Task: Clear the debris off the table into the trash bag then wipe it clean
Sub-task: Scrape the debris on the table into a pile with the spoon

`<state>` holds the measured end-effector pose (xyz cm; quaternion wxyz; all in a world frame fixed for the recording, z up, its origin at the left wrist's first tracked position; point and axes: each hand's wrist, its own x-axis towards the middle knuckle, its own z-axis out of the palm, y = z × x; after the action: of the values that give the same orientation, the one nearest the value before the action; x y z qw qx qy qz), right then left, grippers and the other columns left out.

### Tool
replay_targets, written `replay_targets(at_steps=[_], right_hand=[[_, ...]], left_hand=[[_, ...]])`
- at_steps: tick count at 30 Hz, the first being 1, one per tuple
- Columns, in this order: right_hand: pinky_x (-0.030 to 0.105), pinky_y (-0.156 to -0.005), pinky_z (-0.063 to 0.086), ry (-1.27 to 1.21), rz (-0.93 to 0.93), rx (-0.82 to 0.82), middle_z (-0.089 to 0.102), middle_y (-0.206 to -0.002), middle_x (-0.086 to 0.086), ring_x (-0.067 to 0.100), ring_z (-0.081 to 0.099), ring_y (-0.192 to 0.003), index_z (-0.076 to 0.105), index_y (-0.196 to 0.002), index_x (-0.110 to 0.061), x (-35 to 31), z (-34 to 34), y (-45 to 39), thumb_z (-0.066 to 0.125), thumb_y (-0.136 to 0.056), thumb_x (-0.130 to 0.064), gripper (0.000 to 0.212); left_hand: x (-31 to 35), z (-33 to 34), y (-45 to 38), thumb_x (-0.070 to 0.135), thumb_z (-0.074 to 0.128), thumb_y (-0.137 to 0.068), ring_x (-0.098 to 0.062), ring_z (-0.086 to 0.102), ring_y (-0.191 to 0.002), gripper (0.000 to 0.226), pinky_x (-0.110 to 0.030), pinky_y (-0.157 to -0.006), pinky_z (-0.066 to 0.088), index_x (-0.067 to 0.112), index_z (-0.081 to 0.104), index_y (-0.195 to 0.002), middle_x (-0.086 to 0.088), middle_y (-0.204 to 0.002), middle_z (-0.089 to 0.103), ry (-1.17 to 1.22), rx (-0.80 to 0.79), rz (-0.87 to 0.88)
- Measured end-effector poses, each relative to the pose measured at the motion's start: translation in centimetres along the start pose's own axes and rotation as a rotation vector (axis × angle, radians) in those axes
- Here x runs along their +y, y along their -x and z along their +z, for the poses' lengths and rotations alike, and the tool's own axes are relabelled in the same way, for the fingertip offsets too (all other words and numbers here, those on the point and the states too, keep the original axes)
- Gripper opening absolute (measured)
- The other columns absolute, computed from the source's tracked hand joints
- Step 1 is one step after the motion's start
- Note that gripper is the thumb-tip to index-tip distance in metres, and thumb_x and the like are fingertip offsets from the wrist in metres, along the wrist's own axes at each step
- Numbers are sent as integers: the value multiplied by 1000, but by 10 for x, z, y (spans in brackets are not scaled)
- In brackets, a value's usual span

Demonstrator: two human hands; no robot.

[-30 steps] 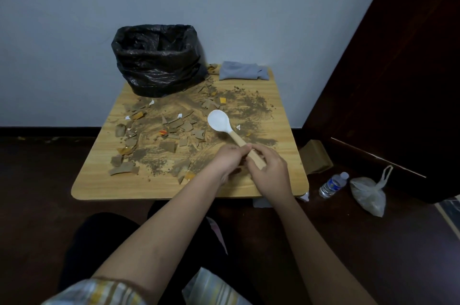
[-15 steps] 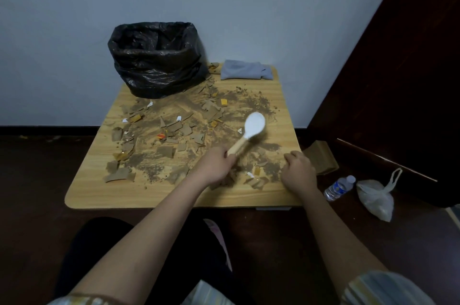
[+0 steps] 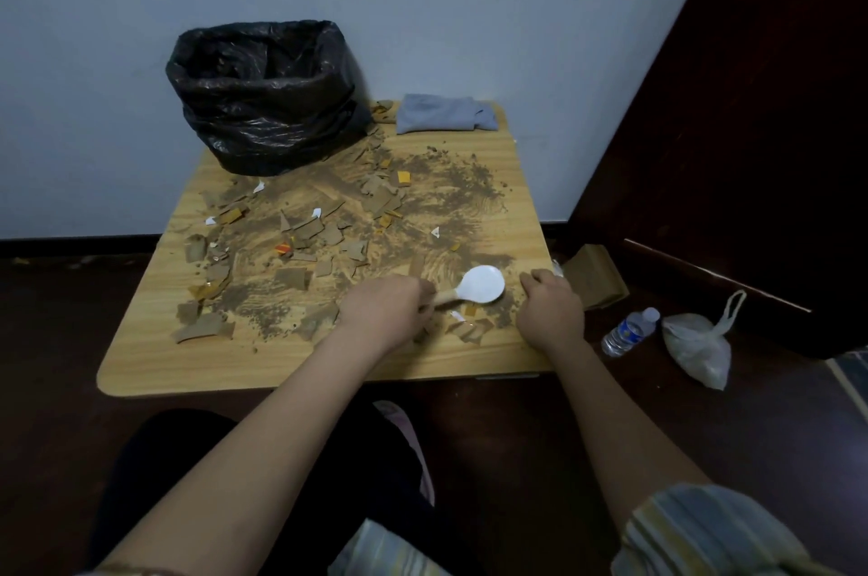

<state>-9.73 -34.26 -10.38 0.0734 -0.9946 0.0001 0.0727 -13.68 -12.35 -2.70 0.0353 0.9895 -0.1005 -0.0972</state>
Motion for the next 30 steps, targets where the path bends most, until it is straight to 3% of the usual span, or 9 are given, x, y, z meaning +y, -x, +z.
replay_targets(at_steps=[3,9,17,21,24,30], right_hand=[[35,-94,39,14,-3,3,42,-144,4,27,40,-128,43,-141,-15,-2,1,1,47,-89,-16,52],[34,-91,40,28,-2,3,44,-140,5,27,41,-126,43,-140,-14,-5,-1,2,47,-89,-15,51],[34,-93,40,41,-8,-1,43,-139,6,27,40,-127,42,-140,-13,-7,-4,5,46,-91,-15,49],[34,-92,40,67,-19,-9,44,-137,6,26,41,-126,42,-138,-13,-8,-6,4,47,-92,-17,47],[35,-92,41,81,-17,-16,44,-135,7,26,42,-125,43,-137,-12,-9,-6,4,47,-92,-18,45],[32,-87,43,111,-25,-5,47,-132,6,26,44,-122,45,-133,-11,-12,-4,4,47,-92,-17,42]], left_hand=[[4,-7,-5,32,42,-96,-24,55,-73,22,-26,-51,31,24,62,-102,2,-78,50,-46,-22,-44],[0,-23,-13,26,41,-98,-26,53,-75,24,-29,-58,35,16,62,-106,-5,-88,59,-105,55,-164],[12,-30,-21,24,41,-97,-22,51,-68,26,-27,-53,37,20,63,-111,0,-81,54,-111,7,-80],[11,-25,-26,18,44,-95,-22,53,-74,25,-27,-54,36,18,63,-112,-2,-90,59,-131,-26,-136],[0,-24,-26,13,48,-93,-25,62,-90,23,-29,-62,39,15,62,-111,-4,-104,65,-121,6,-194],[-17,-25,-23,25,43,-97,-23,54,-71,26,-28,-56,38,18,63,-111,-1,-82,55,-44,86,-251]])
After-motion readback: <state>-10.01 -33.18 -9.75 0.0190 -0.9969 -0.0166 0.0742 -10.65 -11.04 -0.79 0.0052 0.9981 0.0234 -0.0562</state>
